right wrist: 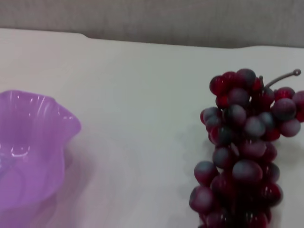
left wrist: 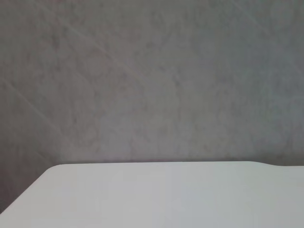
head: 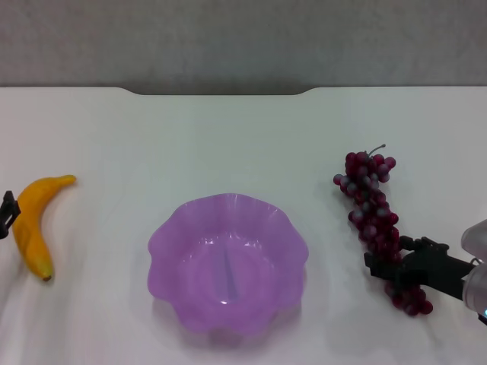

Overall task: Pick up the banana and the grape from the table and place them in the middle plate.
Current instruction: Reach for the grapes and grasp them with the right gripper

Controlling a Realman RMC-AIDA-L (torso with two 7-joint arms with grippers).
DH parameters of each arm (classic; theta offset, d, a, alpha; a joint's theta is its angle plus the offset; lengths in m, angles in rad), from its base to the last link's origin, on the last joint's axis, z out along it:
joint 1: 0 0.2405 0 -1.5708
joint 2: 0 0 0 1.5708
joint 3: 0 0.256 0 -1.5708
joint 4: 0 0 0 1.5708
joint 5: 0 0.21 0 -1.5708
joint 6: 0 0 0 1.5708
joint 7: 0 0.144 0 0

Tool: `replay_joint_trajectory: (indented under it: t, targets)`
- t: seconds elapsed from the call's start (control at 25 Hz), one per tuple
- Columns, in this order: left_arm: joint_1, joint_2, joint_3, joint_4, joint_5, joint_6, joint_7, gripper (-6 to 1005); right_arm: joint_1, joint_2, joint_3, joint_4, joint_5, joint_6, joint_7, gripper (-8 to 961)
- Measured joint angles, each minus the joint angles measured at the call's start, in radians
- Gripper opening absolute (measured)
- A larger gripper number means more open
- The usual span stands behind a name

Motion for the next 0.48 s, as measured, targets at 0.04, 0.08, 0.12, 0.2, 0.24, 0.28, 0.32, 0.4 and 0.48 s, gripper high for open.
replay_joint_trajectory:
  t: [0.04, 0.08, 0.12, 0.2, 0.24, 0.28, 0.32, 0.4, 0.48]
  targets:
    - [0.001, 0.0, 0.0, 0.0, 0.0, 0.0, -0.001, 885, 0.0, 0.0, -0.003, 0.001, 0.0, 0.003, 0.0, 890]
    - [0.001, 0.0, 0.0, 0.0, 0.0, 0.0, -0.001, 885, -0.001, 0.001, -0.006, 0.001, 0.0, 0.005, 0.0, 890]
    - [0.001, 0.0, 0.0, 0.0, 0.0, 0.0, -0.001, 885, -0.001, 0.001, -0.008, 0.001, 0.0, 0.007, 0.0, 890]
    - [0.002, 0.0, 0.0, 0.0, 0.0, 0.0, 0.0, 885, -0.001, 0.001, -0.012, 0.002, 0.0, 0.007, 0.0, 890]
    - [0.002, -0.001, 0.0, 0.0, 0.0, 0.0, 0.0, 885, -0.001, 0.001, -0.014, 0.002, -0.001, 0.007, 0.0, 890]
    - [0.002, -0.001, 0.0, 0.0, 0.0, 0.0, 0.0, 885, -0.001, 0.001, -0.016, 0.002, -0.001, 0.007, 0.0, 890]
    - [0.002, -0.001, 0.0, 0.0, 0.0, 0.0, 0.001, 885, -0.001, 0.001, -0.017, 0.002, -0.001, 0.007, 0.0, 890]
    - [0.002, -0.001, 0.0, 0.0, 0.0, -0.002, 0.003, 885, -0.001, 0.001, -0.017, 0.002, -0.001, 0.008, 0.002, 889]
    - [0.002, -0.001, 0.0, 0.0, 0.0, -0.002, 0.002, 885, -0.002, 0.001, -0.018, 0.002, -0.001, 0.016, 0.003, 889]
